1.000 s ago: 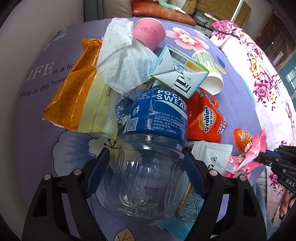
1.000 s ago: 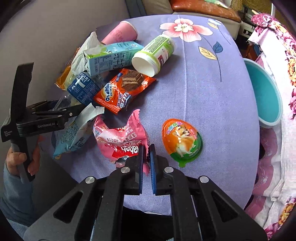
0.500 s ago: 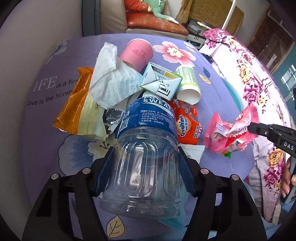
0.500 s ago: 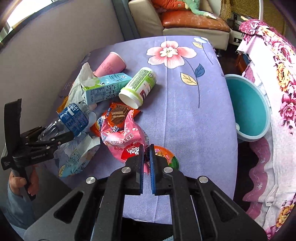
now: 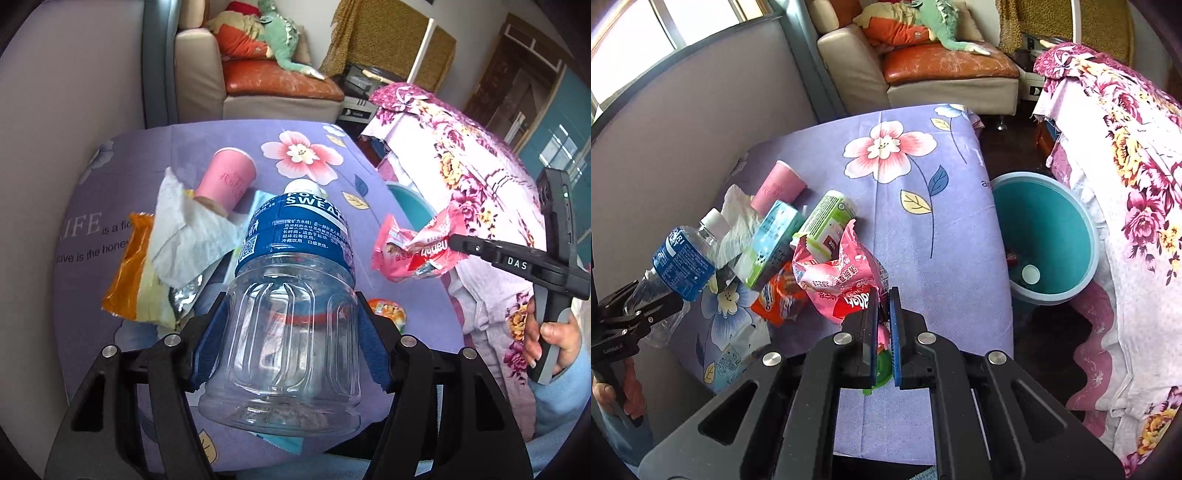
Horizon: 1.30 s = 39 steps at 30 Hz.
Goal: Collect trash
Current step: 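Carry the bottle in the left gripper over the teal bin while the right gripper carries the packet there, then open the left gripper to drop the bottle into the bin while the right gripper drops the packet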
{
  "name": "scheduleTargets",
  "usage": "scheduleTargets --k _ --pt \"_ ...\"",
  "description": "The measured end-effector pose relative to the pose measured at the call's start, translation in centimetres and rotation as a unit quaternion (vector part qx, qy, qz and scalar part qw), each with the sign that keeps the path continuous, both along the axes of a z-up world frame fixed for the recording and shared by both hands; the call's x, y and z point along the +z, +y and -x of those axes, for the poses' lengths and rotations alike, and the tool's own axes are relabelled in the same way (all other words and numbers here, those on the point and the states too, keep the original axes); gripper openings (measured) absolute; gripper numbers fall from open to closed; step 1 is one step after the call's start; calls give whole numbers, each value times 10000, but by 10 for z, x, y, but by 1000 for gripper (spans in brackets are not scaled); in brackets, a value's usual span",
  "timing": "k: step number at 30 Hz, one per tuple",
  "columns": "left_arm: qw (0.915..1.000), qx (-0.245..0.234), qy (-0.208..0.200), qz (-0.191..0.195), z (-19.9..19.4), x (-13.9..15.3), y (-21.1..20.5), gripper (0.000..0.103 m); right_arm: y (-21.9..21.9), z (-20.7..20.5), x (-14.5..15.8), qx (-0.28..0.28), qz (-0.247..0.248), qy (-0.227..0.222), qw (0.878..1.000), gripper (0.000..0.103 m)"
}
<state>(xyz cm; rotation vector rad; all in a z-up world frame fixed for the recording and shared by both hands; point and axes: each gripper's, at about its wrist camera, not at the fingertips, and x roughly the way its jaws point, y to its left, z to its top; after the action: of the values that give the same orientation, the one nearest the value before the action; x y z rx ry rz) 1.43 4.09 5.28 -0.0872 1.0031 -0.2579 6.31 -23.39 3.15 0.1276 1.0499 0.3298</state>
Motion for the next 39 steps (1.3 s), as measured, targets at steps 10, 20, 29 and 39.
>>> scheduleTargets --k 10,20,29,39 --pt "9967 -756 279 -120 -72 -26 -102 67 -74 -24 18 -756 -96 -313 9966 5" --pt "9870 -1484 465 -403 -136 -49 -222 67 -164 -53 8 -1559 -133 -430 9867 6" --pt "9802 -1775 710 -519 -174 -77 -290 67 -207 -72 -17 -1891 86 -309 9814 6" --pt "9774 -1843 895 -528 -198 -98 -317 67 -225 -89 -35 -2019 203 -194 9790 6"
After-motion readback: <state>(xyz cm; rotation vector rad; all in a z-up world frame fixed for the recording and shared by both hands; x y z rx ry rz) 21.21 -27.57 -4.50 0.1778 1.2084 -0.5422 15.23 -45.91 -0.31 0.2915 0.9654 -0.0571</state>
